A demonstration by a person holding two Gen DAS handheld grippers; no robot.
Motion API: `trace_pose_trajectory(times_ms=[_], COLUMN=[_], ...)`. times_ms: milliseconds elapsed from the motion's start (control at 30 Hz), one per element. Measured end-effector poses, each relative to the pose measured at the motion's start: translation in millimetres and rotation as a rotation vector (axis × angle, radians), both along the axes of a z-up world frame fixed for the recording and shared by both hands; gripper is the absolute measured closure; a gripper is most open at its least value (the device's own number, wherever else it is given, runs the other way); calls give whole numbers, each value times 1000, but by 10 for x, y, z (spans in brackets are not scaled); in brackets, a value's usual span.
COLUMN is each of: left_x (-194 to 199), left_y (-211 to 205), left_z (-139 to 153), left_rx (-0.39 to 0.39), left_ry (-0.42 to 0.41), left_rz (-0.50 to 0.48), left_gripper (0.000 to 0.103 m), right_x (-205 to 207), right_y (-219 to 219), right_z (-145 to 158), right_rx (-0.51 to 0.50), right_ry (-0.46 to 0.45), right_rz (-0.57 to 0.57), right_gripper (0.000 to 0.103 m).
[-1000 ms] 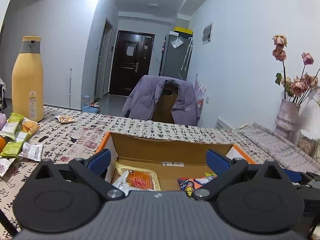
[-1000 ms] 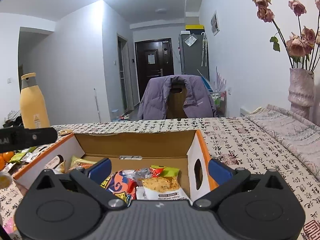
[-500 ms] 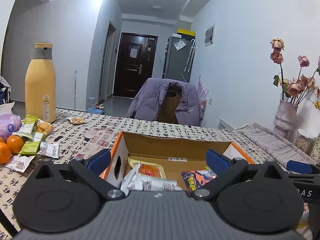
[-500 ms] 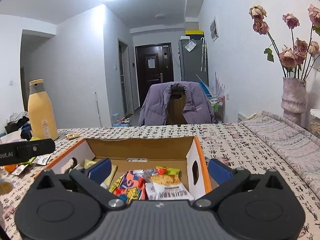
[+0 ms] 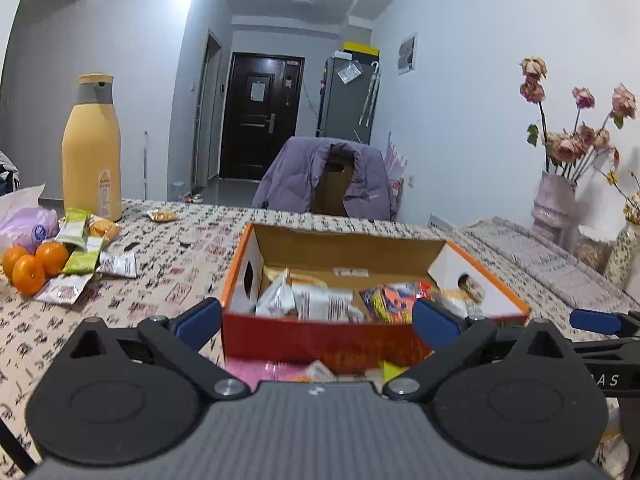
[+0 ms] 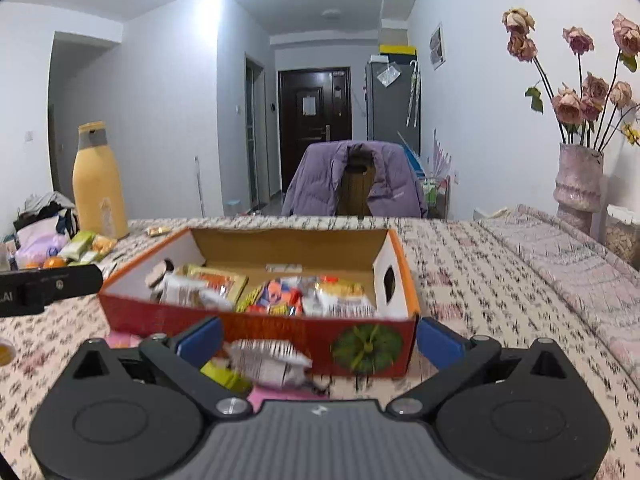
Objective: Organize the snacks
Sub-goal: 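Move both tools back down to the snack pile, then grasp the pumpkin-seed oat crisp packet with the right tool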
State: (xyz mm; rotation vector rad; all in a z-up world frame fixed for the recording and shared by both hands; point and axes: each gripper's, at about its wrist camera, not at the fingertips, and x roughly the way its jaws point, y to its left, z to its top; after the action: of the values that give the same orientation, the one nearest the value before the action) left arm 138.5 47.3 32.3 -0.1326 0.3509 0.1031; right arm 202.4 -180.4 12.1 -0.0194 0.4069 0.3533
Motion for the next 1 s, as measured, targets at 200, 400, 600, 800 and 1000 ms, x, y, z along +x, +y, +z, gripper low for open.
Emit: trace_pose_trajectory(times_ms=[200, 400, 600, 800, 1000], left_x=[-177, -321, -471, -526, -545], left_y=[13, 33, 48, 83, 112], left_z=[-205, -406, -474, -507, -482], left_rx=[-25, -41, -35, -45, -51], left_ry=[56, 99, 109, 116, 109], left_rz=[-20, -37, -67, -65, -66], left_gripper=[0, 0, 0, 0, 0], right_x=[-165, -343, -470, -472, -405], right_y=[-34, -57, -55, 42, 162], right_z=[-164, -340, -497, -570, -562], right_rx=[-21, -29, -30, -60, -100], right_ry=[55, 112, 160, 170, 173], right_rz=[15, 39, 58, 73, 100], right_gripper=[0, 0, 0, 0, 18])
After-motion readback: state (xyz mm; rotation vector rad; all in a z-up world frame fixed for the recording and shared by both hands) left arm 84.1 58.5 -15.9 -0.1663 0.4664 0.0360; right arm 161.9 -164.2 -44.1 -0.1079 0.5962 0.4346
